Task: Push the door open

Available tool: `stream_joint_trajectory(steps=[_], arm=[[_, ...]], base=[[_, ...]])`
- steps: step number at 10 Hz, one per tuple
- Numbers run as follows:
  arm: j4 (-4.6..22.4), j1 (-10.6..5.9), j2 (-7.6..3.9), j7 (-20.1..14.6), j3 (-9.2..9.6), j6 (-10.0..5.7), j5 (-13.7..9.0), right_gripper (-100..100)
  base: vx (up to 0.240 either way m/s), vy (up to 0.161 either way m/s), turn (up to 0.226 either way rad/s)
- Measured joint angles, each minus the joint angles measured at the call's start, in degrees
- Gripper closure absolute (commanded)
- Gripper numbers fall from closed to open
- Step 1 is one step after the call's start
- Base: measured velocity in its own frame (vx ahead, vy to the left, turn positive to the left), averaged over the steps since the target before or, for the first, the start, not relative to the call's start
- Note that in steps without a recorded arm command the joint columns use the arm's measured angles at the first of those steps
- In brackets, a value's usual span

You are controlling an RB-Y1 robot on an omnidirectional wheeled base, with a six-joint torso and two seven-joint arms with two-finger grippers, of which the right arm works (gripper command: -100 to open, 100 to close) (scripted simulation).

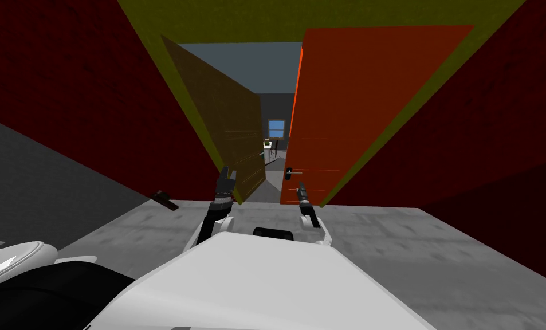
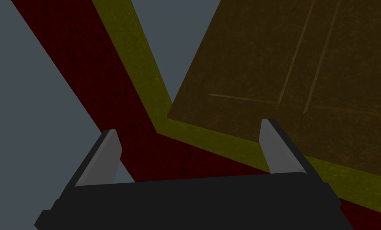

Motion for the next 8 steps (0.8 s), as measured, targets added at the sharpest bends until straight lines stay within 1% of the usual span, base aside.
stream_joint_trajectory(steps=[2, 4, 5, 6, 8], arm=[[1.6, -1.26, 0.03, 0.2, -0.03, 1.41, 0.3, -100], [4.0, -2.48, 0.13, 0.4, 0.00, 2.15, 0.5, -100], [5.1, -2.98, 0.26, 0.5, 0.03, 2.37, 0.7, -100], [5.3, -3.04, 0.27, 0.5, 0.03, 2.40, 0.7, -100], [6.0, -3.57, 0.04, 0.6, -0.28, 2.23, 0.7, -100]], base=[[0.105, -0.068, 0.032], [0.152, -0.088, 0.036], [0.065, -0.045, 0.013], [0.120, 0.002, 0.018], [0.179, -0.007, 0.018]])
